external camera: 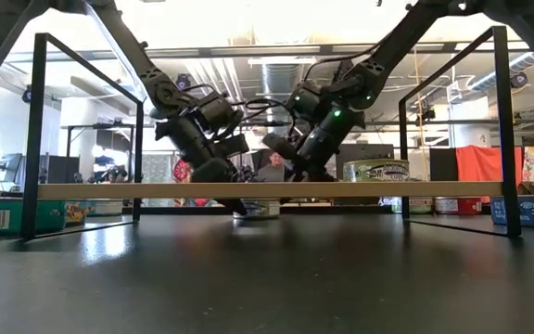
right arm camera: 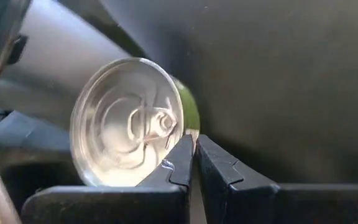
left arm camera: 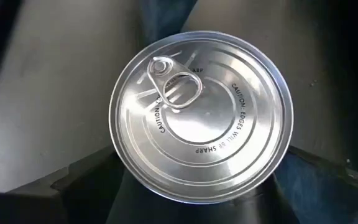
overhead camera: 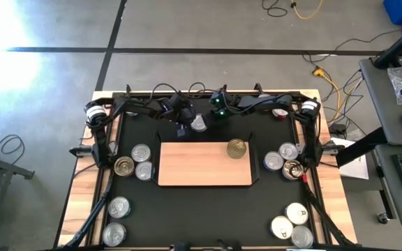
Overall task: Stack canned seafood by type on shelf
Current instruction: Stack the green tuna can on the green can
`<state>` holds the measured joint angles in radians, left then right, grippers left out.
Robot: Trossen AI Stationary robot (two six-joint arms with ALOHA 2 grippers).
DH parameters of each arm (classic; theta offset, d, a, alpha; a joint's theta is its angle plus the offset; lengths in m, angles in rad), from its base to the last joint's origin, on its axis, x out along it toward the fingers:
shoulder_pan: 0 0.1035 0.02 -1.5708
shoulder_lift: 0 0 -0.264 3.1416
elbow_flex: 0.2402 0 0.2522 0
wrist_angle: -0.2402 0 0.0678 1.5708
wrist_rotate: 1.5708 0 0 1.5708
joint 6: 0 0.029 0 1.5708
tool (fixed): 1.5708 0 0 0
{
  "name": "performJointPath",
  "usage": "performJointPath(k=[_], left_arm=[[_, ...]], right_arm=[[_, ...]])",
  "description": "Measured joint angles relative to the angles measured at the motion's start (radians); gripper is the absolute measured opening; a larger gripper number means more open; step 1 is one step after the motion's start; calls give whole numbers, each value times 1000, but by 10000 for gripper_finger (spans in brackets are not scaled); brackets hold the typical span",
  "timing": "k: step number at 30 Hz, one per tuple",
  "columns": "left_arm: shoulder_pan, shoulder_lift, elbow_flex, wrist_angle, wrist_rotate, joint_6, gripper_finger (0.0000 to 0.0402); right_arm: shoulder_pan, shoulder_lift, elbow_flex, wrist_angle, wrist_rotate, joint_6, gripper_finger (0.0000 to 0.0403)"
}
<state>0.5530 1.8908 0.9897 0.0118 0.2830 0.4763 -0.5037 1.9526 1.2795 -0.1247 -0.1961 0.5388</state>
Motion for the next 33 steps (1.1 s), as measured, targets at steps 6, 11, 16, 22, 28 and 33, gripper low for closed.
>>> performJointPath(k=[6, 11, 16, 22, 28, 33], left_arm=[[-11, 0, -27, 51, 16, -63, 377], [-14, -9, -87, 187, 30, -106, 377], [-15, -12, -102, 244, 22, -118, 377], [-13, -12, -103, 249, 21, -120, 377], [-13, -12, -103, 249, 22, -116, 377], [-13, -12, -103, 249, 23, -115, 377]], right_arm=[[-2, 89, 117, -55, -25, -21, 13], [-9, 94, 214, -209, -34, -118, 13], [-15, 79, 288, -429, -26, -198, 13], [-15, 77, 313, -623, -19, -224, 13], [-15, 77, 313, -649, -21, -210, 13], [-16, 85, 313, -615, -101, -198, 13]])
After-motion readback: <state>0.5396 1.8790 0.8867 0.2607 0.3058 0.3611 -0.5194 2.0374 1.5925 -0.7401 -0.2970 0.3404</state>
